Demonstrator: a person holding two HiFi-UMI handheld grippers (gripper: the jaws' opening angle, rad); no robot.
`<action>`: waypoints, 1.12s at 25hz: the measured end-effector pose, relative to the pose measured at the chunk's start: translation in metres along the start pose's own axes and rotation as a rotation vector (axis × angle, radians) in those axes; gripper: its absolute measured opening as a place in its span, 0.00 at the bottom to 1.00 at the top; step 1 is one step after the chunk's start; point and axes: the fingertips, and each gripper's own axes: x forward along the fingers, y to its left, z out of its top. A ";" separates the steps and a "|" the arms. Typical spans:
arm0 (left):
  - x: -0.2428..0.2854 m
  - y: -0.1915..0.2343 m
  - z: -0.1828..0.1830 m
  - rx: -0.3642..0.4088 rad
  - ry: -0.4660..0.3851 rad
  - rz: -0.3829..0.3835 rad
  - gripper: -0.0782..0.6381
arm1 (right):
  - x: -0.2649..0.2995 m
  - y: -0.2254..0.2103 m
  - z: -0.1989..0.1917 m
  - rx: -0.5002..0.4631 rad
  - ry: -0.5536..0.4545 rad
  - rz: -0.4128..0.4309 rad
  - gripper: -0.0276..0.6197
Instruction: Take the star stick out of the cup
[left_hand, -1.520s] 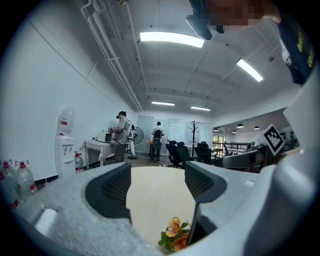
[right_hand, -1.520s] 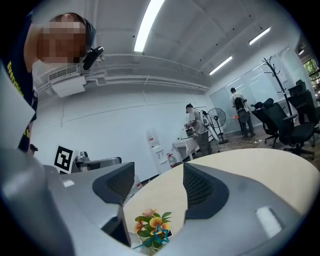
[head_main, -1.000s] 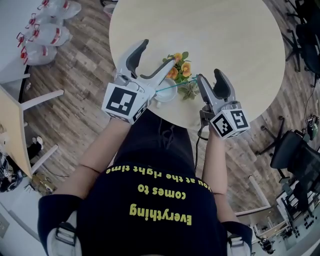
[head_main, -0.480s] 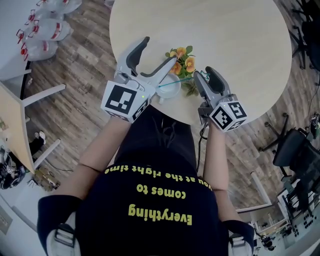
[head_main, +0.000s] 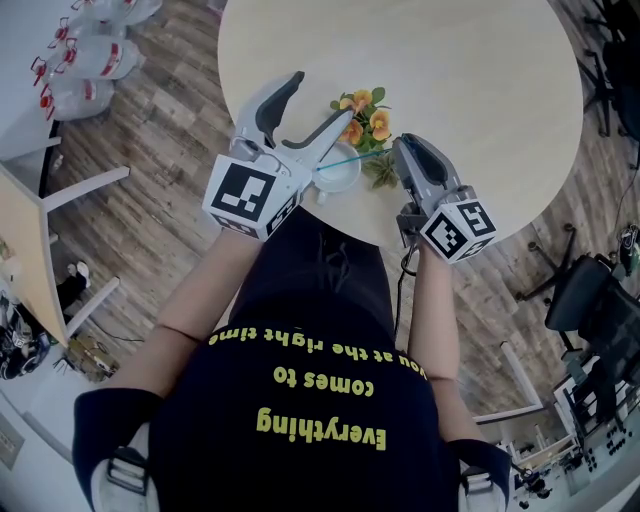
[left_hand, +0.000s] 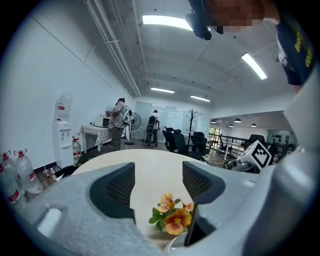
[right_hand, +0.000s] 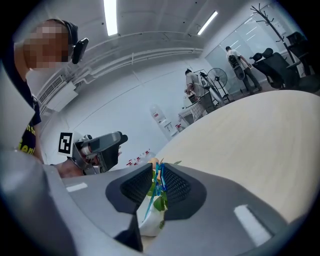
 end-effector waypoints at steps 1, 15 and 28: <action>0.000 0.000 0.000 0.002 0.001 0.000 0.53 | 0.000 0.002 0.001 -0.012 0.004 0.004 0.16; -0.007 -0.005 0.012 0.031 -0.020 -0.011 0.21 | -0.014 0.032 0.023 -0.112 -0.018 0.049 0.09; -0.013 -0.004 0.030 0.040 -0.058 -0.013 0.14 | -0.023 0.068 0.055 -0.220 -0.015 0.085 0.09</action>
